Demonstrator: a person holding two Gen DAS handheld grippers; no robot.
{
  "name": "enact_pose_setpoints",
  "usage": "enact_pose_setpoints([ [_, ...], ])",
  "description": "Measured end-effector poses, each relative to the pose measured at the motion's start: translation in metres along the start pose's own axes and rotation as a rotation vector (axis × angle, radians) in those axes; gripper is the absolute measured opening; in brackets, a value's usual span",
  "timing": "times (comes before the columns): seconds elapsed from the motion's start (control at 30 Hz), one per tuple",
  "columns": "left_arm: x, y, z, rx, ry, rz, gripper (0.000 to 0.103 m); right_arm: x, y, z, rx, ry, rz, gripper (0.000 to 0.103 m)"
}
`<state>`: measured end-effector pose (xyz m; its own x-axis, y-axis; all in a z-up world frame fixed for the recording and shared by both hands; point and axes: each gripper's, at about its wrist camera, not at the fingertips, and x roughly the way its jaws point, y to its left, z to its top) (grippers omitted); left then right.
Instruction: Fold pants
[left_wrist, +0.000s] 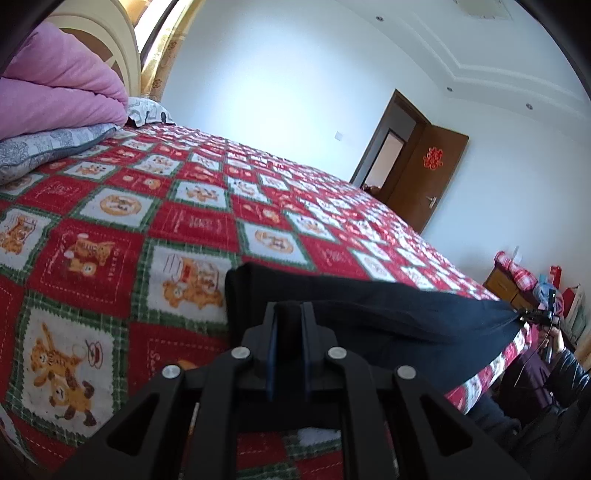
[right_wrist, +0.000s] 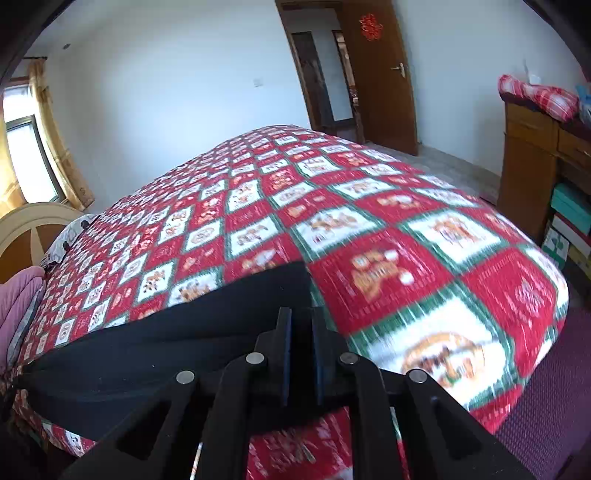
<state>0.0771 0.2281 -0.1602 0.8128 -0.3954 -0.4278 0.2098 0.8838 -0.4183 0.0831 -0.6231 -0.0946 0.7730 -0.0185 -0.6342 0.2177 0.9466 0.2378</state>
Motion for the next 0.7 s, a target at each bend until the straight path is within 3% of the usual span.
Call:
enact_pose_setpoints([
  [0.17, -0.005, 0.001, 0.001, 0.001, -0.015, -0.008, 0.011, -0.006, -0.008, -0.007, 0.026, -0.009, -0.003, 0.009],
  [0.5, -0.002, 0.004, -0.016, 0.045, 0.055, 0.017, 0.013, 0.0, -0.007, -0.012, 0.009, 0.007, -0.046, 0.009],
  [0.57, -0.004, 0.005, -0.018, 0.046, 0.057, 0.019, 0.015, -0.002, -0.006, -0.012, -0.004, 0.009, -0.049, 0.01],
  [0.7, -0.007, 0.01, -0.019, 0.049, 0.064, 0.045, 0.03, -0.007, -0.004, -0.016, -0.027, 0.009, -0.054, 0.01],
])
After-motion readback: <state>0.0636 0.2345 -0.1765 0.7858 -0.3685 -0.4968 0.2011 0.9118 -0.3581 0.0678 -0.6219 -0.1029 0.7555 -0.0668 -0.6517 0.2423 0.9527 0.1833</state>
